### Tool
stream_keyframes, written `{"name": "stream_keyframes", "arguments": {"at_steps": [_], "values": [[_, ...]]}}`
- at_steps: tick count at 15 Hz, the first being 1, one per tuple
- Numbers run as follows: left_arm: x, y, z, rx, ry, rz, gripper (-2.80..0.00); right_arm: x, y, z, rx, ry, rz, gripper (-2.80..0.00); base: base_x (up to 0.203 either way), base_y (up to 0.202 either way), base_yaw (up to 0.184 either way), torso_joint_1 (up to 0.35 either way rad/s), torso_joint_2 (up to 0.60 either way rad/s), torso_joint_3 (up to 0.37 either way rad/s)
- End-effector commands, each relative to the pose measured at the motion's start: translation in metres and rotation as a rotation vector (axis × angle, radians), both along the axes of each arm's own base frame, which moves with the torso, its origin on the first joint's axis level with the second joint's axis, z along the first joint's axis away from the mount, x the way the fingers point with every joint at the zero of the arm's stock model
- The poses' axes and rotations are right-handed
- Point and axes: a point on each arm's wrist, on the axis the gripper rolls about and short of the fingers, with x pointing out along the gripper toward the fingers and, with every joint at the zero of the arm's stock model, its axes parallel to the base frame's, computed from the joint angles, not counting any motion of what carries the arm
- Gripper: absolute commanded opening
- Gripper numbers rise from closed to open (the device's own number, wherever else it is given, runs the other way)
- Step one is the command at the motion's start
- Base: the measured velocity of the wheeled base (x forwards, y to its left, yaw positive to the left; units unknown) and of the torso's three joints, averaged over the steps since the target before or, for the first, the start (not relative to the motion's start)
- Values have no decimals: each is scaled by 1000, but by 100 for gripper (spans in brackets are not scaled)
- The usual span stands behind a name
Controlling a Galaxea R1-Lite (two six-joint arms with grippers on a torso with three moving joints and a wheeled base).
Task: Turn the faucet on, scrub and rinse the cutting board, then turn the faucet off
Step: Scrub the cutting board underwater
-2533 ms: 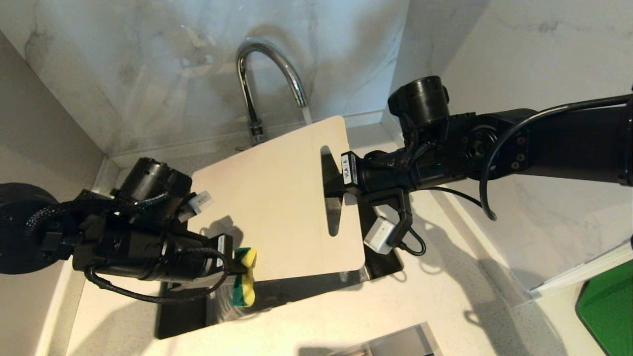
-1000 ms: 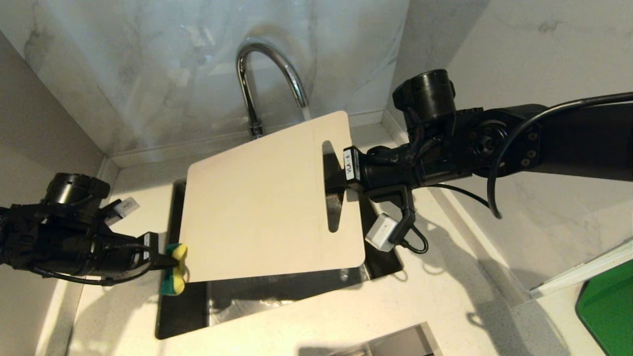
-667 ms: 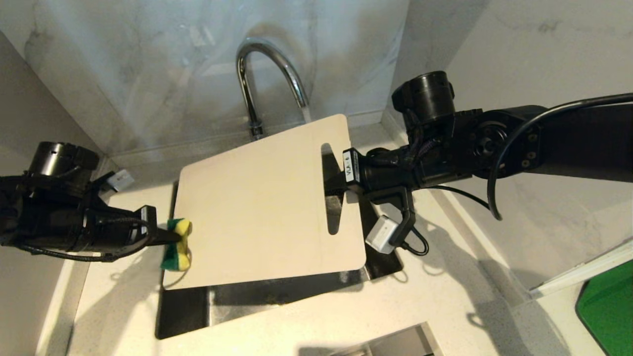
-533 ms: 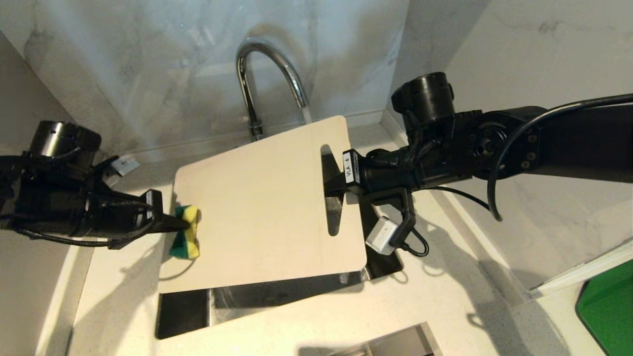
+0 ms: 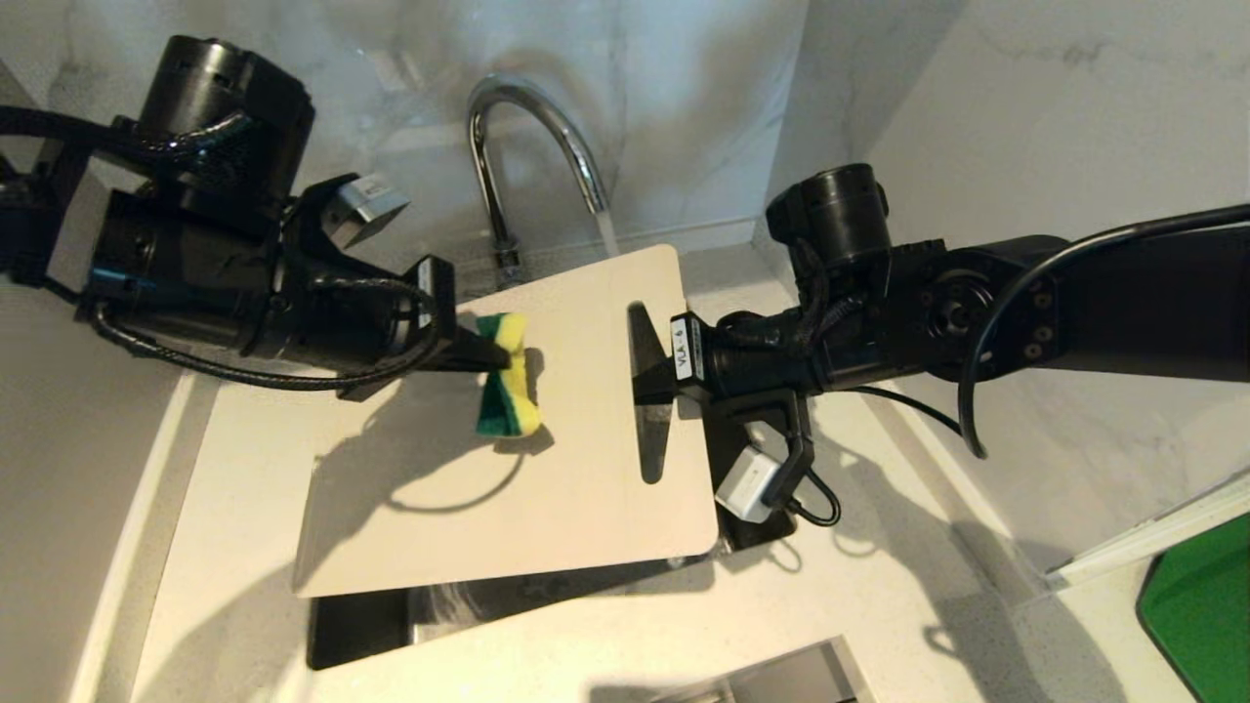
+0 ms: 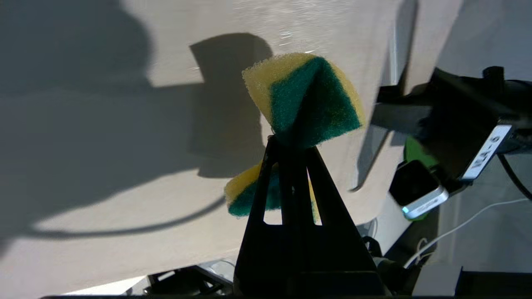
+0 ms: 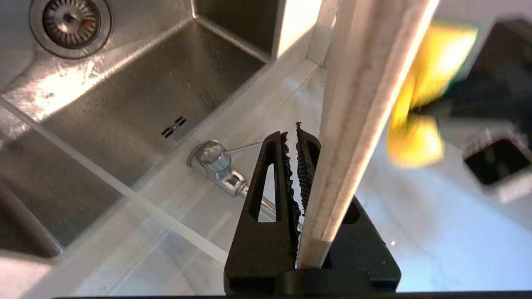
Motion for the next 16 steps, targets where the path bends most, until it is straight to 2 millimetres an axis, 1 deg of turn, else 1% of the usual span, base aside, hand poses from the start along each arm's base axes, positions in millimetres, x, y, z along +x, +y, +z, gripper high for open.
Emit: {"name": "stream_keyframes", "arguments": {"at_steps": [1,4,8,10,13,16], "values": [[12,-35,-14,41,29,-34,-280,-3,-1,0,-1,-12,9,-280,0,0,0,0,0,0],[19,-44,-26,59,62,-33,-280,-7,-3,5,8,-16,6,-280,0,0,0,0,0,0],[21,-38,-39,76,115,1,-280,-8,-3,5,9,-12,4,-280,0,0,0,0,0,0],[26,-25,-41,85,124,35,-280,-8,-4,5,10,-13,2,-280,0,0,0,0,0,0],[42,4,-48,106,152,120,-280,-9,-5,8,15,-15,-2,-280,0,0,0,0,0,0],[54,34,-66,154,218,193,-280,-9,-6,9,19,-17,-4,-280,0,0,0,0,0,0]]}}
